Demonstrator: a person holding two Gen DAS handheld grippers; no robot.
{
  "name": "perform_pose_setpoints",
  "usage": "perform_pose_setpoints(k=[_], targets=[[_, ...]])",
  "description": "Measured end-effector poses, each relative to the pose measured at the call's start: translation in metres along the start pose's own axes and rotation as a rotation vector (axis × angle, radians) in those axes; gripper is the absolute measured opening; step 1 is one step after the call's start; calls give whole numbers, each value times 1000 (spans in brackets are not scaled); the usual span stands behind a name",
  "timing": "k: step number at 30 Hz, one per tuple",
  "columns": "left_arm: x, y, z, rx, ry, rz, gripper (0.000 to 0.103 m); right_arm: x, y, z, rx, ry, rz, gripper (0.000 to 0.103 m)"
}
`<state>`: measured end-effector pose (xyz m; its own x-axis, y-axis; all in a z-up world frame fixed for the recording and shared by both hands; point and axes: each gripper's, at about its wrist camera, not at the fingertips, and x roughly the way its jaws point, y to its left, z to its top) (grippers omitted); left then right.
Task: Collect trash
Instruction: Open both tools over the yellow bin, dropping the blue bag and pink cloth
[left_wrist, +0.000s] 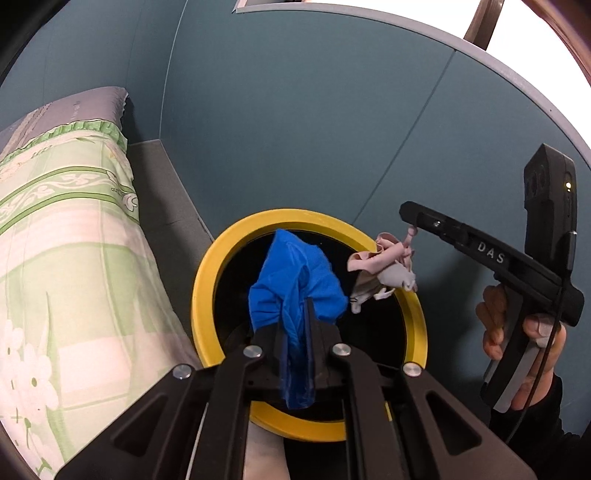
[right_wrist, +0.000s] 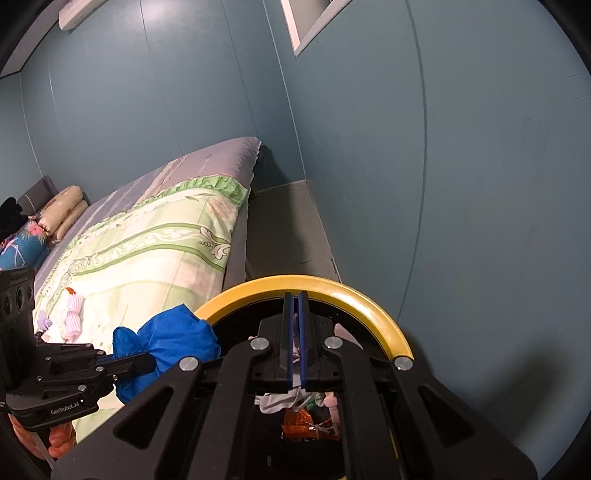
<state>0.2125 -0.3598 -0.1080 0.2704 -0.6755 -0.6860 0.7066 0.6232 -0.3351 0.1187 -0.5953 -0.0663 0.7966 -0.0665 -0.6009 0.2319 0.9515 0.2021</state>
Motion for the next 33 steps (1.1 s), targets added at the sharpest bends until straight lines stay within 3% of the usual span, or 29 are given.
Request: perform_pose_setpoints(k=[2, 9, 13, 25, 27, 33], targets=[[0, 0, -1, -7, 2, -12, 7, 1, 3, 0, -4, 4, 9, 2], [-6, 4, -1, -27, -24, -1, 50, 9, 0, 5, 19, 17, -4, 2], [-15, 12, 0, -51, -40, -1, 61, 9, 0, 5, 29, 23, -16, 2], [-89, 57, 5, -110, -166, 62, 61, -17, 33, 16, -18, -28, 8, 2], [-110, 67, 4, -119, -195, 90, 61, -26, 47, 19, -45, -48, 29, 2], [-196, 110, -10, -161, -296, 232, 75, -49, 101, 26, -126, -105, 114, 3]])
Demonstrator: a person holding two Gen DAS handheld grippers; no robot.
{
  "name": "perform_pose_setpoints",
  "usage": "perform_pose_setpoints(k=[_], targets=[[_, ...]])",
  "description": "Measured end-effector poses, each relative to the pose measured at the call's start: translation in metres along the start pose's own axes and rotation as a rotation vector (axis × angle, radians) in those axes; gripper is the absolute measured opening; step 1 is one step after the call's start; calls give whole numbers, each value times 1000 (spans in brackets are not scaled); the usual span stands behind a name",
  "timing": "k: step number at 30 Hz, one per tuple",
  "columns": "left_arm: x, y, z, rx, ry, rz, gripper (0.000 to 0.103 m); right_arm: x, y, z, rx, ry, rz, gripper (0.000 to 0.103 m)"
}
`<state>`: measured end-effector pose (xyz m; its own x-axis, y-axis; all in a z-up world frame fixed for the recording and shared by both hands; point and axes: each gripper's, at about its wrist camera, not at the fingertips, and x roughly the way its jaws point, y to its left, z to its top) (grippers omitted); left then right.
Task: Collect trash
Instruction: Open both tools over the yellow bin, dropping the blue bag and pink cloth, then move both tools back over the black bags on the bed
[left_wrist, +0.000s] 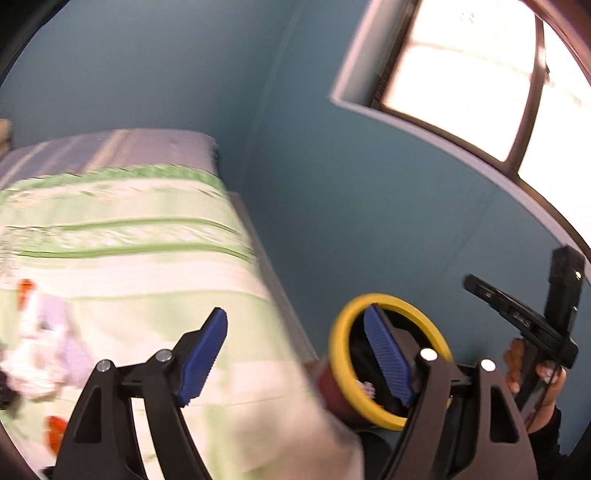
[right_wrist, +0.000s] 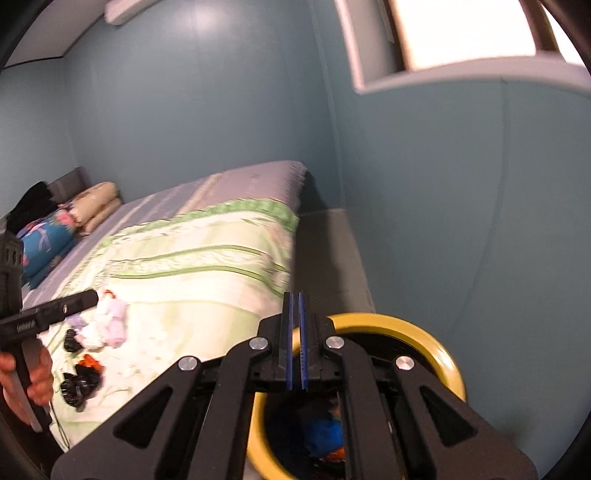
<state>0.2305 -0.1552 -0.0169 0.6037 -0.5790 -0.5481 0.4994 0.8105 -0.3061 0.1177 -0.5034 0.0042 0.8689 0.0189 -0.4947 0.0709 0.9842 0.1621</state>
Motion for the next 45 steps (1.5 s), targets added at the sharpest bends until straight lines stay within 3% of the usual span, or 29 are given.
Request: perform_pose_setpoints(k=[2, 4, 6, 11, 17, 21, 28, 35, 40, 45], targets=[[-23, 20, 4, -16, -29, 45, 80, -4, 23, 5, -29, -14, 39, 3], [-54, 44, 9, -31, -70, 115, 81, -6, 41, 9, -48, -23, 70, 12], [-84, 64, 12, -44, -105, 177, 83, -9, 66, 13, -68, -42, 123, 51], [-138, 106, 14, -80, -155, 323, 86, -13, 128, 17, -150, -60, 230, 52], [-186, 152, -2, -126, -175, 447, 93, -10, 197, 5, -251, -51, 361, 69], [-204, 184, -17, -163, -174, 515, 95, -3, 246, -19, -317, -19, 442, 77], [-219, 246, -44, -246, -164, 588, 95, 15, 312, -72, -411, 77, 524, 80], [-208, 302, -66, -331, -139, 630, 95, 33, 350, -124, -486, 136, 535, 83], [-189, 330, -75, -375, -133, 668, 95, 46, 371, -159, -552, 128, 496, 84], [-163, 351, -83, -417, -97, 657, 95, 61, 387, -182, -601, 123, 445, 84]])
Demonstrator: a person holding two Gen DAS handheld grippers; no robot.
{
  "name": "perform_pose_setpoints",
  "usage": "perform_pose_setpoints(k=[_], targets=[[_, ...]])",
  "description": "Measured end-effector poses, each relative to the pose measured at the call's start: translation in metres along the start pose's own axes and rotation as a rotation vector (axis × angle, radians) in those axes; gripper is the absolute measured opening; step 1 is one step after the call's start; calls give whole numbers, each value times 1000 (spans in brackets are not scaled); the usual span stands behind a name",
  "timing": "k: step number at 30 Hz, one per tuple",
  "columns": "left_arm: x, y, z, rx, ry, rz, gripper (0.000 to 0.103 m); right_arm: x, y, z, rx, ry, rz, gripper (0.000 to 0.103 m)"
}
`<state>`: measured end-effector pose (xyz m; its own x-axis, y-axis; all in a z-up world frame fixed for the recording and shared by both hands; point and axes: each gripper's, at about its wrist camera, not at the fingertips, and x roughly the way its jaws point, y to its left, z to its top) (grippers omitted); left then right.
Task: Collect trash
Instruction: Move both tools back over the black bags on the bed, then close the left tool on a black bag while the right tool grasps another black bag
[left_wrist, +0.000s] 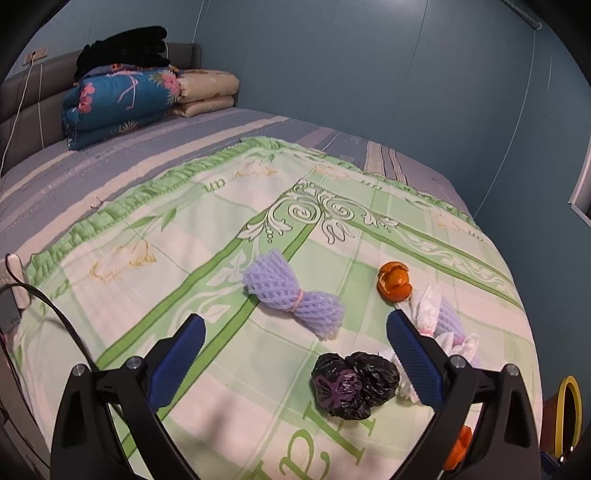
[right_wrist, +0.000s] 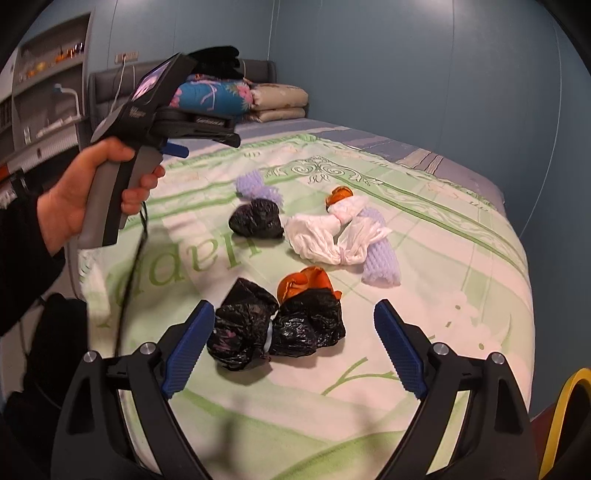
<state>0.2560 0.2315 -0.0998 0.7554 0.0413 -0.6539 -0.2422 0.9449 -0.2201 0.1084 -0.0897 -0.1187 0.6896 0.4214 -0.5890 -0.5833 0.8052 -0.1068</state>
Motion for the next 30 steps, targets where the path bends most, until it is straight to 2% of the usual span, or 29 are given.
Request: perform_pose_setpoints(k=[3, 6, 11, 15, 23, 28, 30], targets=[[3, 0, -8, -15, 4, -51, 95, 9, 8, -6, -29, 14, -6, 84], [0, -9, -20, 23, 10, -114, 95, 17, 15, -9, -57, 29, -13, 84], [3, -33, -38, 131, 38, -139, 95, 29, 16, -13, -47, 67, -23, 84], [14, -47, -46, 181, 68, -148, 95, 37, 14, -15, -21, 98, -21, 84], [37, -53, -52, 166, 116, -184, 94, 45, 16, -13, -6, 116, -3, 84], [49, -60, -58, 197, 147, -180, 73, 56, 18, -14, 4, 146, 14, 83], [53, -60, -60, 204, 159, -179, 66, 60, 18, -14, 13, 157, 24, 80]])
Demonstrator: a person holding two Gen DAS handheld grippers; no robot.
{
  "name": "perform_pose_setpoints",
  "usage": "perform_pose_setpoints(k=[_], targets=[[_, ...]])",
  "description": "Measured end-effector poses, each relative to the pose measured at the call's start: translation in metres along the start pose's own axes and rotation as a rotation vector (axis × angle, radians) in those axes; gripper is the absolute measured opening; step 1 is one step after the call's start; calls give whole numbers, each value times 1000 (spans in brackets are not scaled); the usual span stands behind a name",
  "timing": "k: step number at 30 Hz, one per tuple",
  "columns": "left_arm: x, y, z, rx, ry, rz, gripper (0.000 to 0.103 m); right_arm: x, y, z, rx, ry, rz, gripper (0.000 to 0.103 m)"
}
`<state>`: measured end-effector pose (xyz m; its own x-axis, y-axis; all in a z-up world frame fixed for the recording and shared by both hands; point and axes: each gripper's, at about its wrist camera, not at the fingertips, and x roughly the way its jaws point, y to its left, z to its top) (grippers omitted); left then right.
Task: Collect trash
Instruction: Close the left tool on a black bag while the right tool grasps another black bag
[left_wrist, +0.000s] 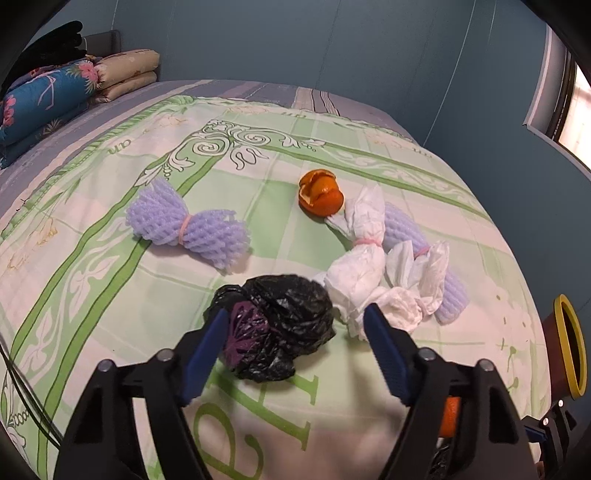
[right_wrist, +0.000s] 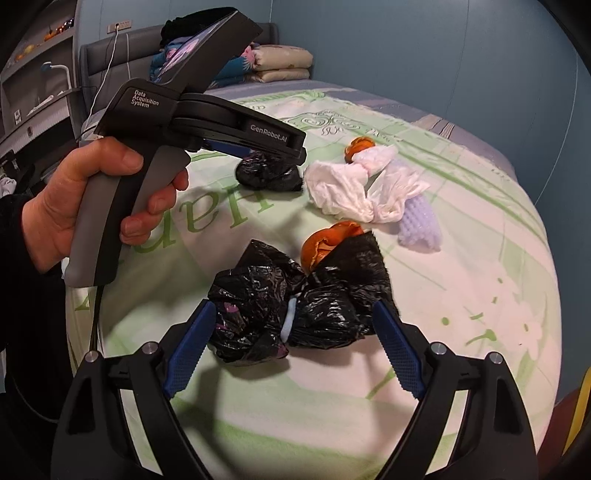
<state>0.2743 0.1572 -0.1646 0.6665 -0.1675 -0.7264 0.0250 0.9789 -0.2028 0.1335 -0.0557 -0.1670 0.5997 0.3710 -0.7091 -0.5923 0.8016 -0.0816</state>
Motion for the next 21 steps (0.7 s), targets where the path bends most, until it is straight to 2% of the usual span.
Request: perform_pose_setpoints(k=[3, 5, 10, 12, 19, 21], targets=[[5, 2, -2, 0, 15, 7, 50, 4, 2, 0, 0, 10, 2, 73], [7, 2, -3, 4, 16, 10, 46, 4, 3, 1, 1, 10, 3, 71], [10, 0, -3, 32, 17, 25, 35, 5, 7, 4, -13, 7, -14, 57], [11, -1, -3, 41, 17, 31, 32, 5, 5, 6, -7, 9, -23, 48], [7, 0, -1, 39, 12, 31, 25, 2, -2, 7, 24, 4, -28, 31], [5, 0, 0, 35, 10, 26, 25, 0, -3, 7, 24, 0, -35, 23]])
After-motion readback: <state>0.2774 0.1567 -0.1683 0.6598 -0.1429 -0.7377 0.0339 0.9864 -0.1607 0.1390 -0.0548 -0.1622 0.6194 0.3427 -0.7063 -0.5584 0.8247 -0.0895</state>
